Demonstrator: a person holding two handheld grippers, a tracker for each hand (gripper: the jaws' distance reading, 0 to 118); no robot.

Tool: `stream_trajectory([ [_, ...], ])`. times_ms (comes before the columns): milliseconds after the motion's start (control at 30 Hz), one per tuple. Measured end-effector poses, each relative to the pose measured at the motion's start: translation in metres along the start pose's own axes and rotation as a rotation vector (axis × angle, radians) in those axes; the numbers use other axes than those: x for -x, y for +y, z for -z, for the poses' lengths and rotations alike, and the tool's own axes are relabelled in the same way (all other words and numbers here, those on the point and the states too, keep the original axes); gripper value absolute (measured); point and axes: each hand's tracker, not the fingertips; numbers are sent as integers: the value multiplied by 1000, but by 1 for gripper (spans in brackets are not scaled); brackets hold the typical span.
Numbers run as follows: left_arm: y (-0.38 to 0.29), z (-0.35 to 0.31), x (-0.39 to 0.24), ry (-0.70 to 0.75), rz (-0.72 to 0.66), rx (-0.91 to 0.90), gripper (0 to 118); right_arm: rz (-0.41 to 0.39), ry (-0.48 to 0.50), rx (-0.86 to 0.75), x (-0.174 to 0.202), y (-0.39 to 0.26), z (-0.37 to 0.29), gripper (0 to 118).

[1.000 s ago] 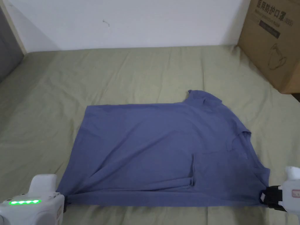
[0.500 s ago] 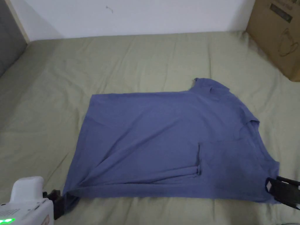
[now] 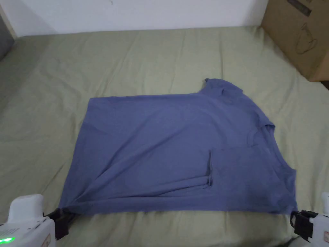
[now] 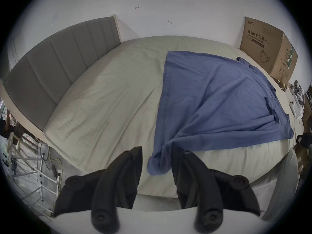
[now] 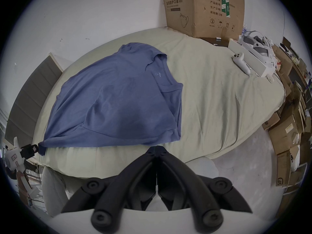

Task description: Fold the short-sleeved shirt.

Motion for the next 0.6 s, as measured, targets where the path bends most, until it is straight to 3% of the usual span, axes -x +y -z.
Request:
stream_trajectory([
  [200, -3, 27, -11, -15, 37, 74, 39, -20, -6, 11, 1, 5, 9, 0],
  [233, -4, 31, -11, -19, 39, 86, 32, -27, -7, 10, 2, 6, 11, 0],
  [267, -4, 34, -11, -23, 36, 95, 10, -32, -9, 11, 3, 9, 13, 1],
  [300, -4, 36, -10, -17, 31, 109, 2, -41, -2, 16, 3, 12, 16, 12],
  [333, -2, 35, -9, -29, 30, 108, 2, -44, -2, 23, 2, 17, 19, 36],
  [367, -1, 35, -8, -36, 33, 112, 1, -44, -3, 29, 1, 21, 21, 71],
  [400, 0, 34, -7, -37, 36, 110, 1, -46, -1, 29, 1, 25, 22, 85],
  [533, 5, 30, -3, -45, 32, 105, 1, -100, -26, 7, -1, 46, 31, 87],
  [600, 6, 29, -3, -44, 28, 106, 1, -130, -16, 19, -4, 52, 41, 80],
])
